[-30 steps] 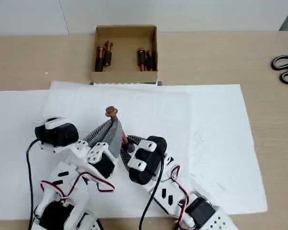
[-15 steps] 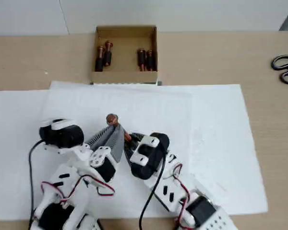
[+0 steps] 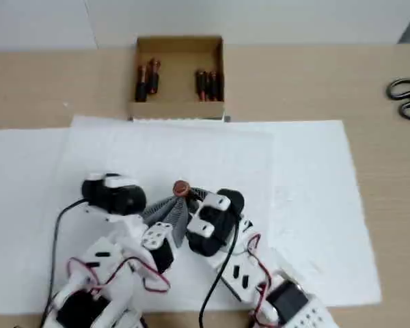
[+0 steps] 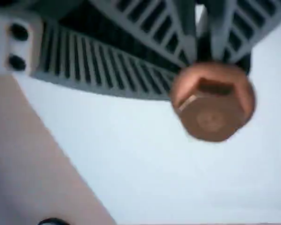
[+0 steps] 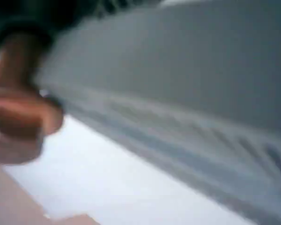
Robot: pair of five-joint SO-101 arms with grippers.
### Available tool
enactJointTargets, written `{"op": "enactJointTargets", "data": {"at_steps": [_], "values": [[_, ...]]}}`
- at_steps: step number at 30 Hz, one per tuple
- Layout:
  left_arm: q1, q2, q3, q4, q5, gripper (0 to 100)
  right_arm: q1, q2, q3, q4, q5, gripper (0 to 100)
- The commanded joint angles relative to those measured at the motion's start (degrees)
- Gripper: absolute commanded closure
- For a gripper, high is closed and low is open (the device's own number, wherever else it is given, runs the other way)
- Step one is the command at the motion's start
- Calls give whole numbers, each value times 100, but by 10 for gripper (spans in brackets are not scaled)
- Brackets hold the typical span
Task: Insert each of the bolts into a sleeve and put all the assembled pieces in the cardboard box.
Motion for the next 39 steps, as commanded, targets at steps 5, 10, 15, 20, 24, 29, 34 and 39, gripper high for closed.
{"op": "enactJointTargets", "data": {"at_steps": [5,10,15,20,24,29,34,39], "values": [[9,-35,-31,0,-62,993,-207,-84,79,-154,18,997],[9,-35,-22,9,-202,993,-207,-84,79,-163,18,997],[-202,-35,215,141,-615,993,-198,-84,79,-171,18,996],[-686,-62,470,422,-1134,993,31,-84,79,-163,18,996],[-941,-62,593,457,-1398,993,110,-84,79,-154,18,996],[-1011,-62,593,457,-1530,992,110,-75,79,-136,9,996],[-1495,-62,602,440,-1530,973,110,-57,79,-136,9,996],[-2409,-44,690,457,-1723,870,312,-40,79,-136,-18,996]]}}
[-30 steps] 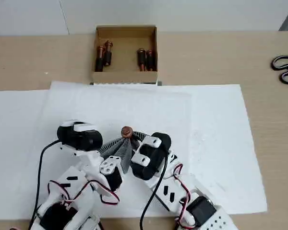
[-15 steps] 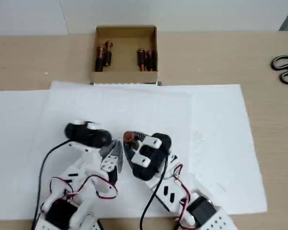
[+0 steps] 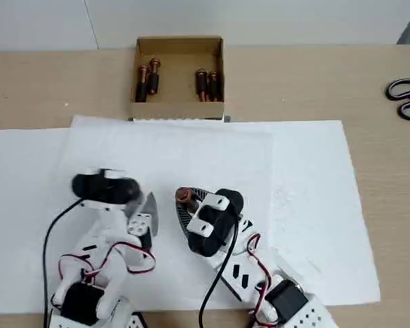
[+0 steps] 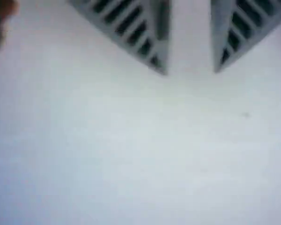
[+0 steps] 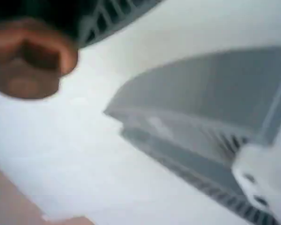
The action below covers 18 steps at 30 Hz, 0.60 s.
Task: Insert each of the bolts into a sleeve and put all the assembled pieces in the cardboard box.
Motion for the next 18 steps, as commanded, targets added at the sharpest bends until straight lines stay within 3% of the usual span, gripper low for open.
{"op": "enactJointTargets", "data": {"at_steps": [1,7,18], "values": [[-624,-44,145,-9,-360,855,259,-31,70,-127,-44,996],[-1345,-53,848,-62,-563,840,532,-31,70,-127,-44,996],[-1459,-53,857,-70,-545,841,1059,-22,35,13,-246,996]]}}
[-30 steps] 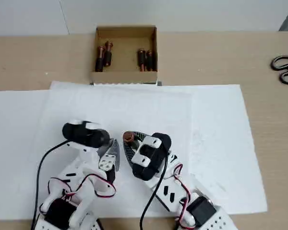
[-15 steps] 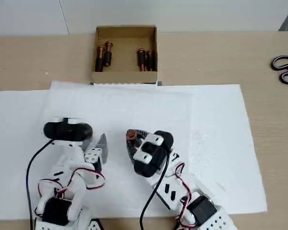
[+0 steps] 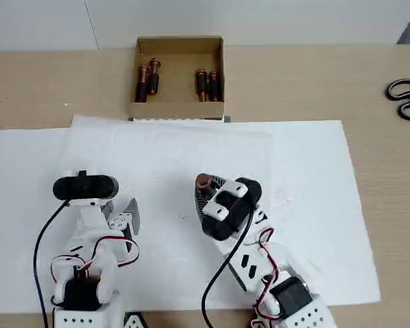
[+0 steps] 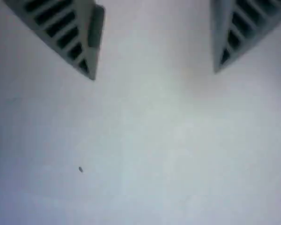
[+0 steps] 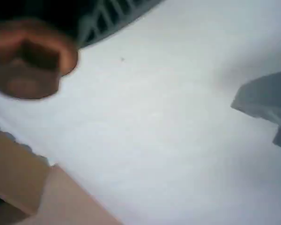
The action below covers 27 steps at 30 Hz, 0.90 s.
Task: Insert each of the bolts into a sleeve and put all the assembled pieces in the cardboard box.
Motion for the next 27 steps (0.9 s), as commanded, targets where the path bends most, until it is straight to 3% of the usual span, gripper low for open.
{"op": "enactJointTargets", "data": {"at_steps": [1,5,11,19,27], "values": [[-35,-53,-22,-70,-26,841,233,-13,-35,92,-308,996],[-18,-53,-22,-70,-26,854,259,-4,-703,532,-633,996],[-9,-53,-22,-70,-44,980,418,804,-1688,629,-677,996],[-18,-53,-22,-70,-44,994,576,3459,-3727,567,-1222,996],[-35,-53,-22,-62,-26,994,963,6510,-6127,-312,-1301,996]]}}
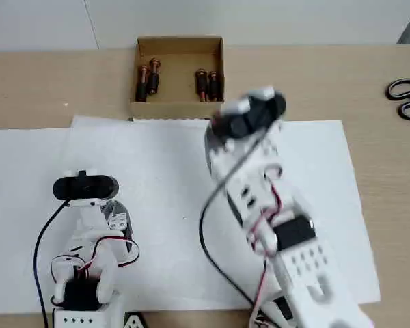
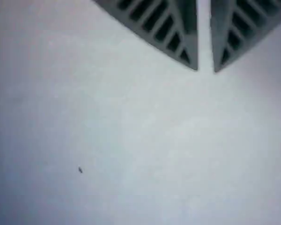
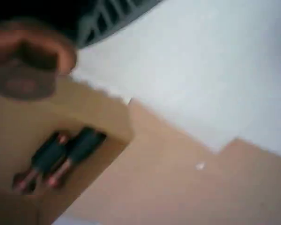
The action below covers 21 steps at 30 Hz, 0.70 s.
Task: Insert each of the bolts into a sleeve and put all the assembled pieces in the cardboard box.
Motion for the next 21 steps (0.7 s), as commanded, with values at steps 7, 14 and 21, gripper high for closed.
{"op": "enactJointTargets", "data": {"at_steps": [7,14,21], "values": [[-35,-53,-22,-62,-26,994,75,3354,-3446,-330,-53,996],[-35,-53,-22,-62,-26,994,136,5464,-5723,-286,-35,996],[-35,-53,-22,-62,-26,994,268,7521,-7648,-277,343,996]]}}
